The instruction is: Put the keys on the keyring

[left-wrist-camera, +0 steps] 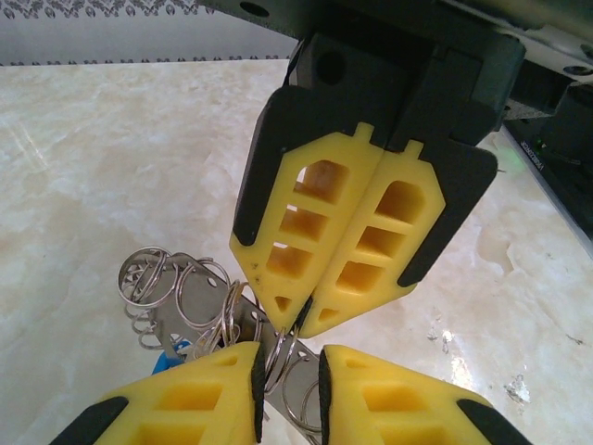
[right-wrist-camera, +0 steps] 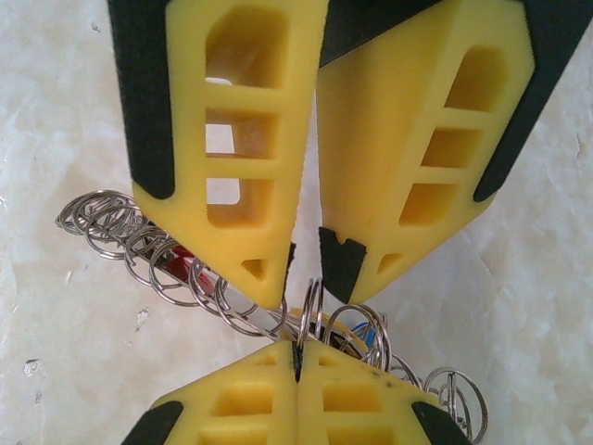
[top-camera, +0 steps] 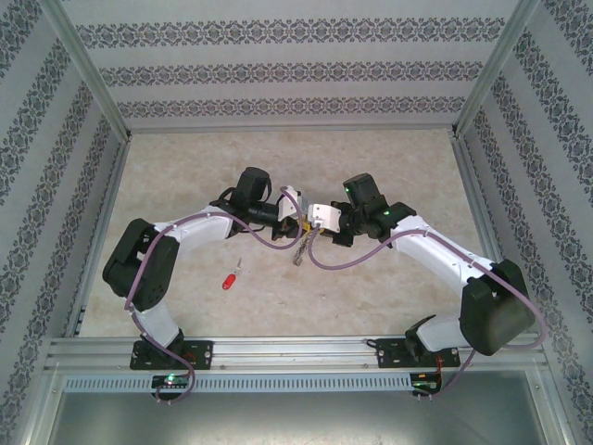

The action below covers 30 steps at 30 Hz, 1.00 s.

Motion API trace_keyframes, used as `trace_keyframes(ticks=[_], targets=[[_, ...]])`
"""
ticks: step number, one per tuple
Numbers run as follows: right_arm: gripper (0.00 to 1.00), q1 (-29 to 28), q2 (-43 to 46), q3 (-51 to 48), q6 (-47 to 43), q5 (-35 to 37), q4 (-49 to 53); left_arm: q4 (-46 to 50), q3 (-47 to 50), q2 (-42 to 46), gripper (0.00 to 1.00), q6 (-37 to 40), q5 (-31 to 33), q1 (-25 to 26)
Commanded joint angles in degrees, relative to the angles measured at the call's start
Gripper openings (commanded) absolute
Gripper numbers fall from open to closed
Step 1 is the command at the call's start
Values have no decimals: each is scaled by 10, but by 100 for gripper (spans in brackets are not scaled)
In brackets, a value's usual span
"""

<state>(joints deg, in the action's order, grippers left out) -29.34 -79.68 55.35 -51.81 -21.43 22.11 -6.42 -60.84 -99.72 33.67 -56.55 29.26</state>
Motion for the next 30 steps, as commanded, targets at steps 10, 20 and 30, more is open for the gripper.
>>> trace_keyframes(ticks=[10, 20, 30], targets=[[0, -6, 0, 2, 13, -17, -38, 67, -23, -21, 24, 52, 44, 31], [0, -3, 3, -6, 10, -19, -44, -37, 7, -26, 27, -17, -17, 5], [0, -1, 3, -6, 9, -16, -44, -92, 26, -32, 29, -48, -67, -15]])
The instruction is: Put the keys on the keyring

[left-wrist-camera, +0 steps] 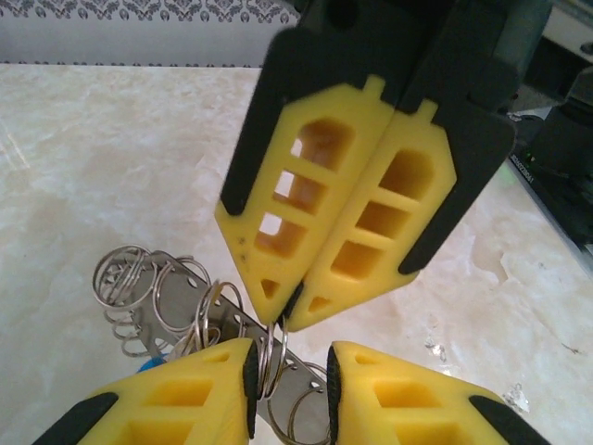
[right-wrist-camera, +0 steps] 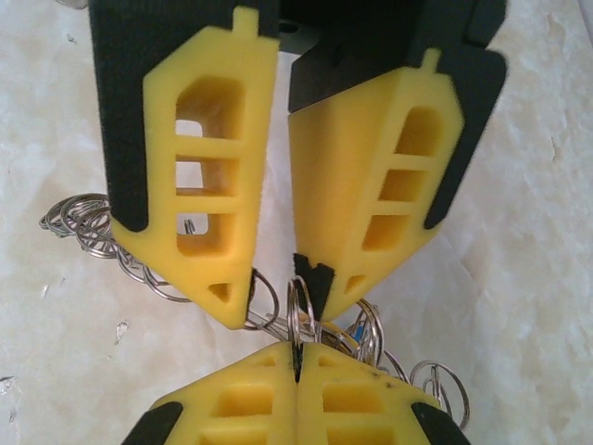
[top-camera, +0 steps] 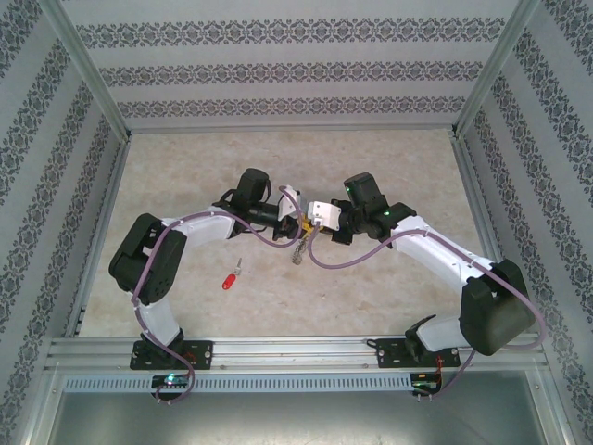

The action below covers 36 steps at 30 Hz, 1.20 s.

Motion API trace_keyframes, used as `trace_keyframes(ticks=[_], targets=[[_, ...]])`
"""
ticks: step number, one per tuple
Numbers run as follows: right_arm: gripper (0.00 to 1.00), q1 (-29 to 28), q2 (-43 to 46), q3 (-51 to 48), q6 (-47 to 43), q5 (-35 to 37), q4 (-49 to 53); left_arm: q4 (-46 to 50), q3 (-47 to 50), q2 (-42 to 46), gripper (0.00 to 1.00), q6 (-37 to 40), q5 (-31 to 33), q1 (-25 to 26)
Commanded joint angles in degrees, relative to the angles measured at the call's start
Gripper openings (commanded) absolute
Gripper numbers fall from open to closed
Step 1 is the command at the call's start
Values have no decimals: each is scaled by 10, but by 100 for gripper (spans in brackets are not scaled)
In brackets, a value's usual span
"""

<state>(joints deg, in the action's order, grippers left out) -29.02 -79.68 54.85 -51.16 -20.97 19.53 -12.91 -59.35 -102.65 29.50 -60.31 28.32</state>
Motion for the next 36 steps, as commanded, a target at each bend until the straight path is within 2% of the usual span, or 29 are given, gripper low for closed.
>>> trace_keyframes(ticks=[1, 7, 11, 18, 23, 25, 27, 30, 34, 36], targets=[[0, -3, 4, -1, 3, -21, -18, -33, 15, -2, 29, -8, -30, -7], [0, -3, 2, -1, 4, -26, -19, -50, 19, -3, 30, -19, -27, -10], [0, -4, 2, -2, 5, -28, -21, -65, 18, -4, 25, -29, -27, -10], [0, -3, 2, -1, 7, -27, -20, -58, 16, -3, 0, -26, -20, -9], [1, 15, 5, -12, 56, -70, -51, -61, 22, 8, 0, -23, -20, -11], [19, 23, 12, -36, 81, -82, -89, -62, 22, 10, 0, -23, -27, -12], [25, 30, 21, -62, 112, -94, -127, -64, 24, 12, 0, -24, -31, -14], [24, 34, 36, -92, 143, -111, -167, -80, 28, 14, 0, -35, -39, -18], [19, 39, 46, -116, 147, -116, -198, -88, 28, 20, 0, -42, -65, -22], [20, 44, 46, -126, 159, -121, -226, -82, 23, 21, 0, -41, -77, -23]])
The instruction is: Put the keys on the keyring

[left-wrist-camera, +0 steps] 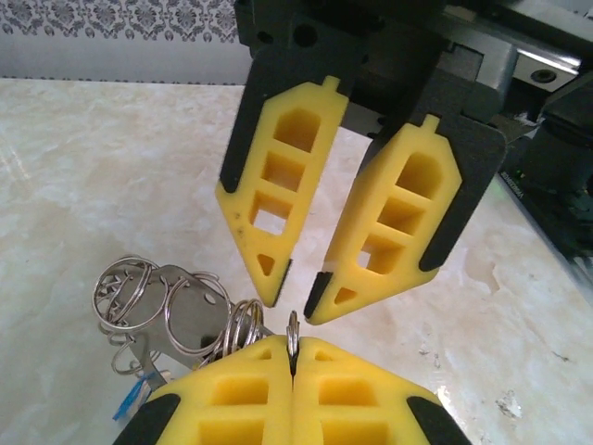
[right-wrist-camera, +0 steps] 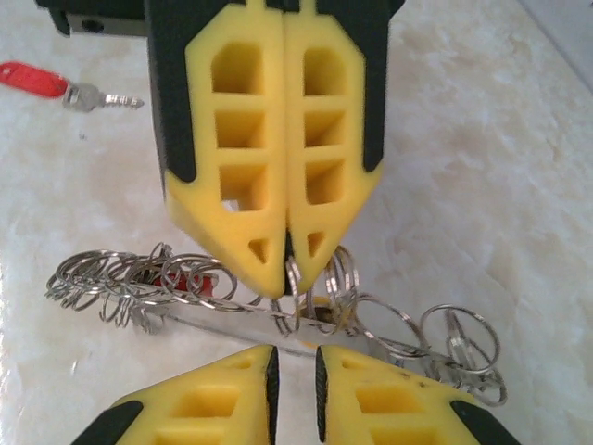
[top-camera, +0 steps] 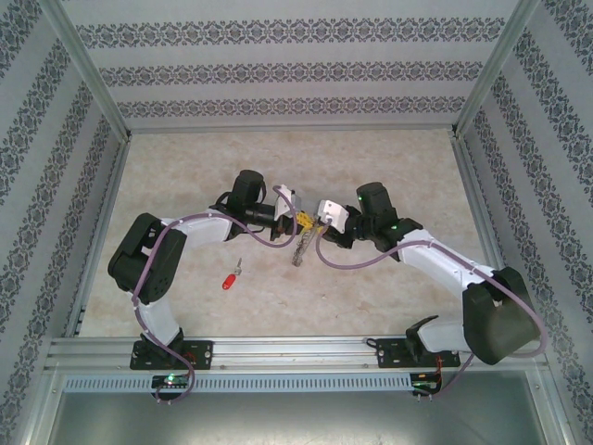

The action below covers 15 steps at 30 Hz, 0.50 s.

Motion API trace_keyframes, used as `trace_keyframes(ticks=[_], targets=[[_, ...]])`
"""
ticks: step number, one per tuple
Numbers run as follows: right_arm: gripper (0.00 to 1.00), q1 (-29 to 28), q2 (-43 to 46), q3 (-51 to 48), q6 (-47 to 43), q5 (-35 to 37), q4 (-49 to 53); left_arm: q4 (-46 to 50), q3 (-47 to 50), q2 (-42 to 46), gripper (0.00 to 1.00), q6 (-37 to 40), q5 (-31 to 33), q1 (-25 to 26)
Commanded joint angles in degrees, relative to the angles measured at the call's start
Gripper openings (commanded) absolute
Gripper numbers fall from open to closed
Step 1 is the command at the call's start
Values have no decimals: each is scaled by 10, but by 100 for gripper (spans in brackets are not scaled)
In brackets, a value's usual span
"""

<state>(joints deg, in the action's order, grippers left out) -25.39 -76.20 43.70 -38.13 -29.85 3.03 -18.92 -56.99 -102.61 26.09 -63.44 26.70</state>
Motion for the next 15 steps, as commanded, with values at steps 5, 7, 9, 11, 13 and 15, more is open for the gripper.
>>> trace_keyframes(ticks=[5, 7, 9, 11, 13, 15], targets=[[16, 13, 9, -18, 17, -80, -77, 10, -22, 13, 0, -1, -62, -7], [10, 16, 7, -18, 15, -98, -80, 5, -23, 12, 0, -3, -60, -7], [7, 17, 2, -18, 17, -105, -81, 4, -23, 11, 0, -4, -58, -7], [7, 18, -3, -19, 17, -116, -79, 4, -24, 8, 0, -4, -56, -7], [14, 18, -3, -23, 17, -117, -81, 0, -23, 2, 0, -7, -44, -9], [19, 21, -1, -27, 13, -123, -77, -2, -22, -4, 0, -12, -36, -11]])
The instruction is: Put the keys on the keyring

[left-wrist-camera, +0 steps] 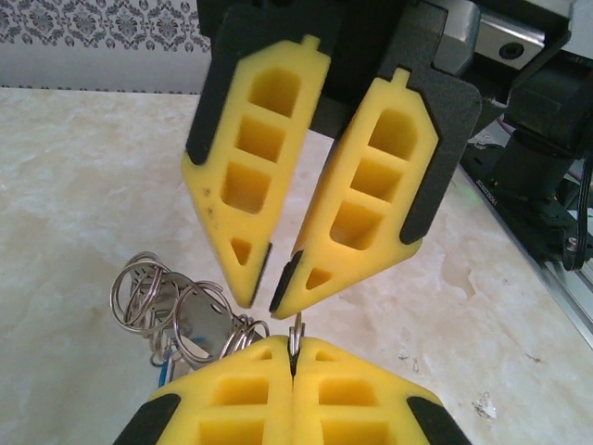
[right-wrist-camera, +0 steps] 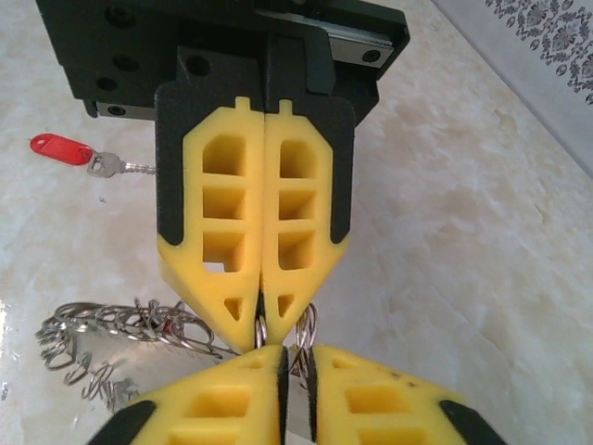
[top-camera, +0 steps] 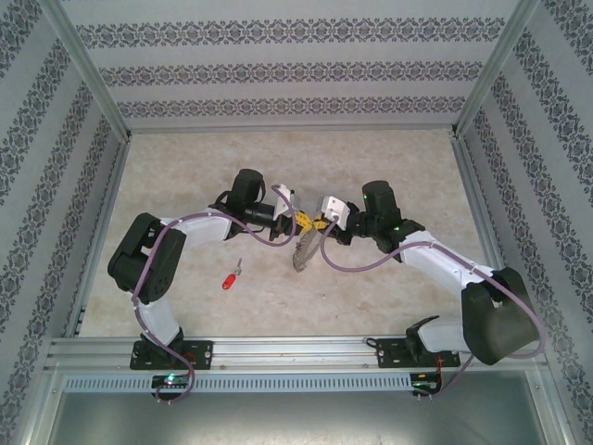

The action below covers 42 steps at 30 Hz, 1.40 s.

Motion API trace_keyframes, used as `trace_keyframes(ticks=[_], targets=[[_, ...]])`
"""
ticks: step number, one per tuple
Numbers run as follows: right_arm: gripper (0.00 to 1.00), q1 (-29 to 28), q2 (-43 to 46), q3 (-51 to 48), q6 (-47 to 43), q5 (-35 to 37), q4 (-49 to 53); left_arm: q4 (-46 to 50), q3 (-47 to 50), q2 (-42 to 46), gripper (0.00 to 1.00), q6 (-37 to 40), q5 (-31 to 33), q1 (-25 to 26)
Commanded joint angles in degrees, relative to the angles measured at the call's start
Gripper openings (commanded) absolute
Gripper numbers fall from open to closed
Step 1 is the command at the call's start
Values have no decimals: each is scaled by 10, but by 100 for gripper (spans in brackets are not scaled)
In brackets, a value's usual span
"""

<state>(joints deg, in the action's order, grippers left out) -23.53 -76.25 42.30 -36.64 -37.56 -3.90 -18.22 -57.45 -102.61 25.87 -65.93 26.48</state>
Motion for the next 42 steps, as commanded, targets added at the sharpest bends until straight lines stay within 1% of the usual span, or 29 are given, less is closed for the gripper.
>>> trace_keyframes(ticks=[1, 6, 12, 17, 21, 23, 26, 30, 34, 37, 42], targets=[[21, 5, 0, -14, 0, -45, -8, -16, -16, -7, 0, -15, -11, -11], [24, 14, -3, -16, -4, -47, 3, -46, -7, -14, 0, -33, -19, -15], [25, 9, -21, -11, -18, -46, 13, -47, -9, -22, 0, -33, -24, -15], [24, 7, -34, -10, -6, -43, -4, -49, -7, -24, 0, -30, -31, -16], [26, 9, -46, -4, 10, -49, -25, -51, -6, -29, 0, -28, -34, -16], [28, 10, -50, -7, 27, -35, -47, -48, -7, -31, 0, -27, -33, -16], [29, 11, -51, -9, 33, -40, -62, -53, -5, -32, 0, -26, -32, -16], [26, 7, -59, 2, 30, -48, -54, -72, -2, -38, 0, -35, -34, -16], [17, 6, -69, 8, 28, -56, -56, -92, -2, -44, 0, -48, -32, -17], [15, 5, -72, 8, 29, -58, -62, -95, -1, -45, 0, -50, -31, -16], [15, 5, -71, 3, 35, -73, -82, -96, 1, -46, 0, -50, -24, -17]])
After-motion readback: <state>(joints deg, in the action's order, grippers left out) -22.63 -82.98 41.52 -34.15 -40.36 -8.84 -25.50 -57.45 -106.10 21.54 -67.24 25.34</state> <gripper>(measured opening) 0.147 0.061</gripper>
